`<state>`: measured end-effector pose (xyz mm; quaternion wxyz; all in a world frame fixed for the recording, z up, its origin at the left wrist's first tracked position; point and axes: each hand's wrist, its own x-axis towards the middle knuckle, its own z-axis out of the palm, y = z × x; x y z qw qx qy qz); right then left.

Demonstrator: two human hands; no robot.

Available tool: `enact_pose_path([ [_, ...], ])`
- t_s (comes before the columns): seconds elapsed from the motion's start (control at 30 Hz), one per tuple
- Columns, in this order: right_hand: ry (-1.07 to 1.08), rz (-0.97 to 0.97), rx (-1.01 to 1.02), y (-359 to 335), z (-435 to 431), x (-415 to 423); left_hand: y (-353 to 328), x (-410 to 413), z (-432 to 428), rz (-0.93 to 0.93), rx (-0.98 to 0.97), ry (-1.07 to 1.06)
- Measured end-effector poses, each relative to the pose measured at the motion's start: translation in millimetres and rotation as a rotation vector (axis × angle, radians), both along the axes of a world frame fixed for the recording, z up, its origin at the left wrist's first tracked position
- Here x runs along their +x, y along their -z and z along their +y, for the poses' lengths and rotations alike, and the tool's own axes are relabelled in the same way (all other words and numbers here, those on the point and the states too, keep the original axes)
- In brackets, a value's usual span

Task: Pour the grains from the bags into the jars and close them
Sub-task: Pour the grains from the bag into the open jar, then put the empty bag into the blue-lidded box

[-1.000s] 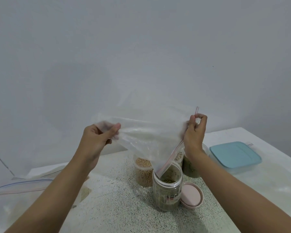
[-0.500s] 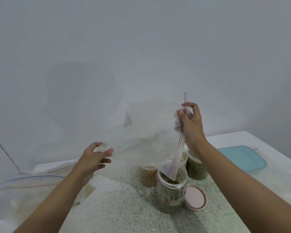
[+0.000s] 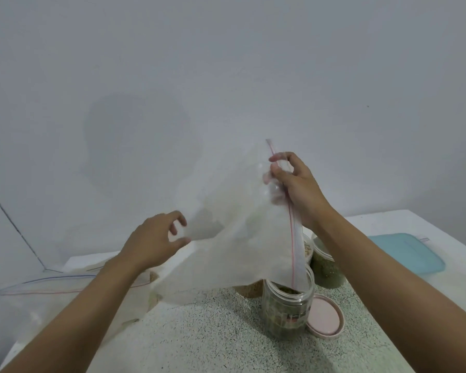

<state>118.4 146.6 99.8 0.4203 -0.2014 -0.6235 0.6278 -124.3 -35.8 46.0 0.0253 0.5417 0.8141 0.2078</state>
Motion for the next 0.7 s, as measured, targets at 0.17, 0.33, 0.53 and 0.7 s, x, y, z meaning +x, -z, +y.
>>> enact_pose_path([
  [0.17, -0.144, -0.156, 0.106, -10, -14, -6, -44, 38, 26, -0.145, 0.368, 0.265],
  [0.33, -0.247, -0.154, 0.134, -20, -15, 2, -70, 62, 59, -0.285, 0.352, 0.269],
  [0.53, -0.263, -0.172, 0.197, -27, 10, 29, -78, 88, 76, -0.580, 0.404, 0.366],
  [0.7, -0.328, -0.214, 0.276, -24, 35, 63, -86, 111, 95, -0.573, 0.444, 0.293],
])
